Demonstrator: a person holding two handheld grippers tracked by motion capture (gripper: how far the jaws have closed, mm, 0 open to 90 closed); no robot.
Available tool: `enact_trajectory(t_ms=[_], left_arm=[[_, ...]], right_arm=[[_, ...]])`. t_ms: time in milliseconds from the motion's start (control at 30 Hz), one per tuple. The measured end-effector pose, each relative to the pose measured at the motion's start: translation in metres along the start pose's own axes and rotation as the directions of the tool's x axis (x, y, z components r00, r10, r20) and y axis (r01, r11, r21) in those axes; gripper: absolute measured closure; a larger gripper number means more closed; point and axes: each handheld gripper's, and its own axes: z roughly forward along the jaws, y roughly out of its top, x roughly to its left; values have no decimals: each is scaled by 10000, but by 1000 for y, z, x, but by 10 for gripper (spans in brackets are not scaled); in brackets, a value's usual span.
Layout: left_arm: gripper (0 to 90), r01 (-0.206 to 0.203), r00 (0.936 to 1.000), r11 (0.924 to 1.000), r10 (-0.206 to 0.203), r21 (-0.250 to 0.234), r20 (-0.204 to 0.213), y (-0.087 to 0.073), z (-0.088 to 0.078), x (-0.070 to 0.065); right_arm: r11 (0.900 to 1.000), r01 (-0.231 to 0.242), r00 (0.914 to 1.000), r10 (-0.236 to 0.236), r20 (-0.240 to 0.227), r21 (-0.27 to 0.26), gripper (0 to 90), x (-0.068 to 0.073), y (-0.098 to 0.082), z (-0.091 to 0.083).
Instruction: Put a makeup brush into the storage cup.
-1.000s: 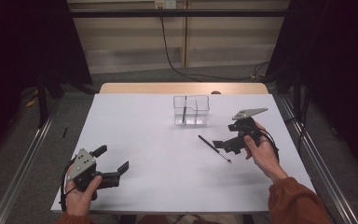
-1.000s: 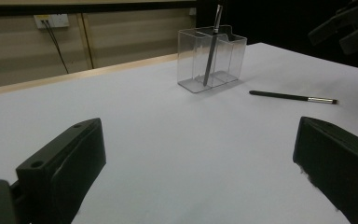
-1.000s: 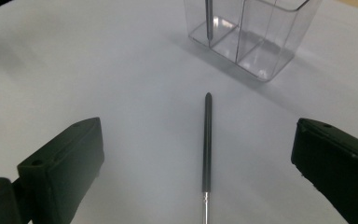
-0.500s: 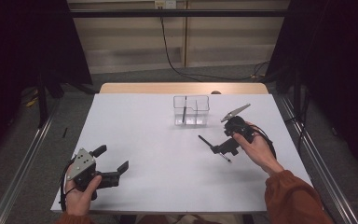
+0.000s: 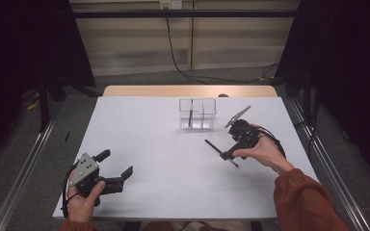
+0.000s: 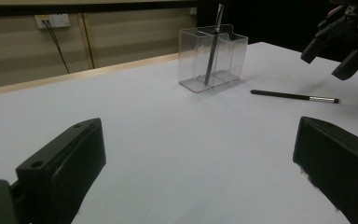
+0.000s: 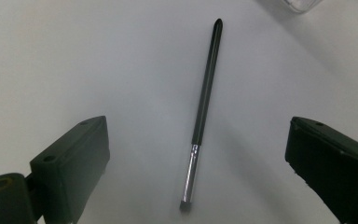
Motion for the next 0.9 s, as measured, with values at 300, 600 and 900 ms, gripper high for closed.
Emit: enact_trajectory(t_ms=[300, 600, 900], left_arm=[[22, -3, 10000, 10000, 3, 3, 9, 0, 0, 0], [22, 10, 10000, 10000, -10, 20, 10, 0, 0, 0], [22, 1, 10000, 10000, -1, 25, 23, -1, 0, 1]], right_arm=[[9959, -90, 9999, 96, -56, 895, 253, -6, 5, 6], [9863, -130, 9997, 159, -166, 1642, 404, -8, 3, 19], [9767, -84, 9991, 170, -381, 2145, 519, -7, 0, 29]])
